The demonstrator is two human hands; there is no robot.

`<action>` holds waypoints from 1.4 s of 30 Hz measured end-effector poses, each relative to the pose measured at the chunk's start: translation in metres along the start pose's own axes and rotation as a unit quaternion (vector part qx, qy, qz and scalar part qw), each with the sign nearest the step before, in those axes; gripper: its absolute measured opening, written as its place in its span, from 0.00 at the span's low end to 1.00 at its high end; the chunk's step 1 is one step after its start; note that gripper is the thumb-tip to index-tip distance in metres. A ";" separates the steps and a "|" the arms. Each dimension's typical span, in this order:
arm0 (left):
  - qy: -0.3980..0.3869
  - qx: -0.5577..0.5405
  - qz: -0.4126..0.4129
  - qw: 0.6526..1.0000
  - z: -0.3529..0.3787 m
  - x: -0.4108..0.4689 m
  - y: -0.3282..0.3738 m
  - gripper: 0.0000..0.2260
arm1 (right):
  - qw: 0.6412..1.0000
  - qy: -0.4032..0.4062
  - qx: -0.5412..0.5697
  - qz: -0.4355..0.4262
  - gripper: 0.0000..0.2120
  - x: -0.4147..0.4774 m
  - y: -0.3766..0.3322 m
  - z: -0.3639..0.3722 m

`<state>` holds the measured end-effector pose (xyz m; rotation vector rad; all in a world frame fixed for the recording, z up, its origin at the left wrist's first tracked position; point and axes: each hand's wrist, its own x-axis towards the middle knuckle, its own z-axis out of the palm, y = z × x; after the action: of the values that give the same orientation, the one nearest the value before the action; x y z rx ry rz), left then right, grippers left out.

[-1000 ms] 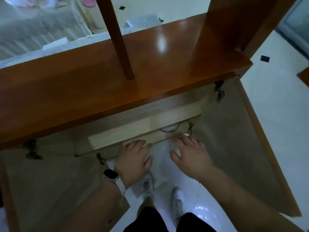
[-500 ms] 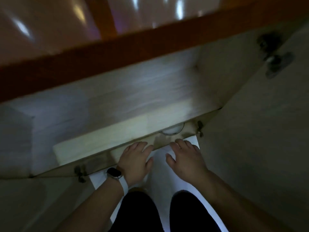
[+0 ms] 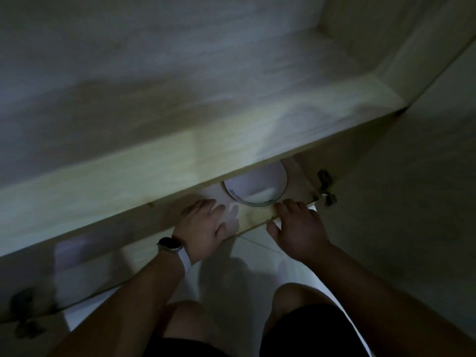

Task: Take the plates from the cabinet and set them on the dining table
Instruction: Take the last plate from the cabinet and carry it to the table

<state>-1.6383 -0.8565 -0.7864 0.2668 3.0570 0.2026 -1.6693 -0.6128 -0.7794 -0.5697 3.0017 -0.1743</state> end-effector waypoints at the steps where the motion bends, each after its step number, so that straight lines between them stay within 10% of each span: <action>1: -0.006 -0.005 -0.009 1.000 0.011 0.007 -0.004 0.23 | 1.000 -0.005 -0.003 0.005 0.24 0.007 0.005 0.010; 10: -0.159 0.155 -0.003 0.975 0.078 0.045 -0.019 0.28 | 0.984 -0.052 0.107 0.133 0.22 0.056 0.039 0.073; 13: -0.110 -0.044 -0.135 0.984 0.095 0.058 -0.014 0.28 | 0.980 -0.029 0.141 0.135 0.15 0.070 0.049 0.097; 18: 0.066 -0.373 -0.282 0.881 0.105 0.094 -0.011 0.15 | 0.969 0.052 0.220 0.099 0.12 0.090 0.054 0.115; 21: 0.060 -0.410 -0.267 0.870 0.108 0.112 -0.004 0.08 | 0.841 0.015 0.477 0.253 0.12 0.095 0.047 0.106; 29: 0.005 -0.448 -0.280 0.849 0.113 0.134 -0.017 0.13 | 0.735 -0.001 0.598 0.319 0.23 0.113 0.037 0.111; 42: -0.012 -0.584 -0.313 0.749 0.101 0.104 -0.001 0.18 | 0.755 0.009 0.604 0.256 0.22 0.070 0.045 0.102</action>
<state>-1.7326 -0.8262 -0.8920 -0.7793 2.1554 1.8184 -1.7403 -0.6073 -0.8900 0.3905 2.1652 -1.7990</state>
